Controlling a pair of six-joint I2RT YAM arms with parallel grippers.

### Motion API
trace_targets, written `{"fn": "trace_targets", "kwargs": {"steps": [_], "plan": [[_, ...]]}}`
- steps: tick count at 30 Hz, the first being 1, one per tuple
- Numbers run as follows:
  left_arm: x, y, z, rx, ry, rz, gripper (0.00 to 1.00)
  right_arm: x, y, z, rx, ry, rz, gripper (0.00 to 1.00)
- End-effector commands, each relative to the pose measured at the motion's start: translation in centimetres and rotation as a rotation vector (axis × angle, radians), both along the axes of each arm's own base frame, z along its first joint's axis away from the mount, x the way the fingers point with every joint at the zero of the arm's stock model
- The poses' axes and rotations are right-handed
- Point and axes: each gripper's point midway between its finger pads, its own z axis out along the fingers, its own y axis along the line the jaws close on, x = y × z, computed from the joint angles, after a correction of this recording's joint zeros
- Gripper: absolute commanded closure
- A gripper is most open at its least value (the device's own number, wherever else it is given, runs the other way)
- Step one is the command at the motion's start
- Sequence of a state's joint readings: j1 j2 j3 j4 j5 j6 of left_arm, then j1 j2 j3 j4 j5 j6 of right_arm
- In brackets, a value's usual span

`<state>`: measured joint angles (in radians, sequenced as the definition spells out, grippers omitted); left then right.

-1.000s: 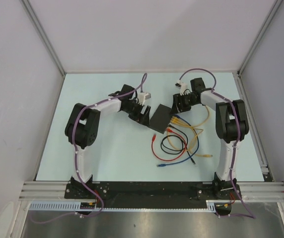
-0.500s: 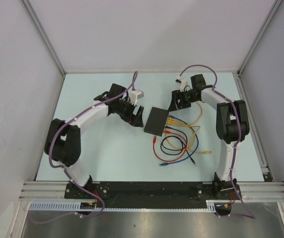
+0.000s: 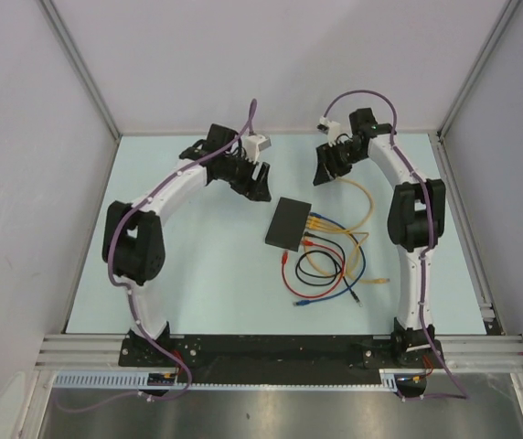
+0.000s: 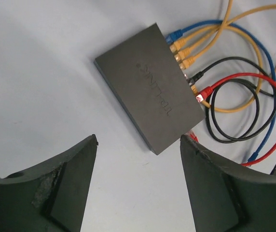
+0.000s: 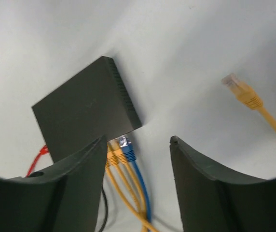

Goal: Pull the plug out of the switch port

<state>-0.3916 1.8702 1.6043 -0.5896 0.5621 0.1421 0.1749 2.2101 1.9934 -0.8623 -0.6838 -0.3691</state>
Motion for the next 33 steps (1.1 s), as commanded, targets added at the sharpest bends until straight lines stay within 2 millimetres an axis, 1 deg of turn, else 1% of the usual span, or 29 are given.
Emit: {"fn": "trace_targets", "kwargs": {"steps": [1,2,3,4,5,6,7,8,9,10,11,12,13,14,15,16,18,21,23,25,26,29,31,33], "plan": [[-0.6,-0.9,-3.1,-0.019,0.080,-0.108,0.32,0.0,-1.8,-2.9,0.017,0.098,0.049,0.45],[-0.5,-1.1,-3.5,-0.021,0.079,-0.126,0.35,0.3,-2.4,-4.0,0.005,0.113,0.039,0.46],[0.2,-1.5,-3.1,-0.033,0.068,-0.133,0.37,0.8,-2.9,-4.3,-0.011,0.106,0.029,0.47],[0.6,-1.8,-4.2,-0.029,0.092,-0.129,0.38,0.7,-2.9,-4.6,-0.006,0.104,0.046,0.48],[0.8,-2.0,-4.6,-0.029,0.104,-0.134,0.39,0.7,-3.1,-4.9,0.008,0.113,0.054,0.50],[1.1,-2.2,-4.3,-0.031,0.102,-0.147,0.39,0.2,-2.8,-5.0,0.041,0.130,0.071,0.51],[1.0,-2.4,-4.6,-0.041,0.111,-0.165,0.39,-0.1,-2.6,-5.3,0.051,0.126,0.100,0.52],[0.9,-2.6,-5.5,-0.045,0.132,-0.174,0.38,-0.4,-2.5,-5.5,0.064,0.136,0.115,0.52],[0.8,-2.7,-6.0,-0.051,0.152,-0.172,0.38,-0.9,-2.3,-6.0,0.082,0.164,0.123,0.52],[0.7,-3.0,-6.1,-0.075,0.171,-0.178,0.36,-0.9,-2.1,-6.2,0.091,0.175,0.122,0.52],[0.4,-3.3,-6.9,-0.088,0.206,-0.180,0.36,-1.1,-1.9,-6.3,0.105,0.197,0.116,0.52],[0.0,-3.4,-7.3,-0.101,0.240,-0.180,0.36,-1.5,-1.4,-6.1,0.130,0.207,0.123,0.51],[-0.2,-3.7,-7.4,-0.119,0.253,-0.186,0.37,-2.0,-1.2,-6.2,0.140,0.223,0.128,0.51],[-0.3,-3.7,-8.0,-0.120,0.273,-0.181,0.37,-2.2,-1.0,-6.3,0.146,0.214,0.150,0.50],[-0.4,-3.7,-8.4,-0.118,0.289,-0.172,0.39,-2.9,-0.5,-6.3,0.155,0.232,0.170,0.50],[-0.2,-3.5,-8.9,-0.107,0.294,-0.159,0.40,-3.3,-0.3,-6.8,0.150,0.245,0.183,0.50],[0.1,-3.3,-10.0,-0.085,0.314,-0.129,0.42,-3.6,0.0,-7.2,0.143,0.265,0.188,0.49],[0.5,-3.0,-11.3,-0.052,0.331,-0.096,0.41,-3.9,0.6,-8.0,0.144,0.287,0.188,0.49],[0.6,-2.8,-11.7,-0.033,0.333,-0.089,0.41,-4.2,1.1,-8.5,0.137,0.295,0.201,0.49],[1.2,-2.8,-12.0,-0.016,0.314,-0.089,0.42,-4.3,1.3,-8.8,0.142,0.296,0.217,0.48],[1.4,-2.7,-12.3,0.000,0.307,-0.083,0.41,-4.7,1.4,-9.1,0.146,0.315,0.223,0.46],[2.2,-2.1,-13.1,0.069,0.266,-0.051,0.41,-5.0,1.6,-9.6,0.150,0.320,0.247,0.44],[2.5,-1.6,-14.0,0.124,0.241,-0.035,0.40,-4.9,1.5,-9.9,0.149,0.317,0.254,0.46],[2.3,-1.6,-14.4,0.155,0.226,-0.042,0.40,-5.2,1.6,-10.3,0.145,0.334,0.262,0.47]]}}
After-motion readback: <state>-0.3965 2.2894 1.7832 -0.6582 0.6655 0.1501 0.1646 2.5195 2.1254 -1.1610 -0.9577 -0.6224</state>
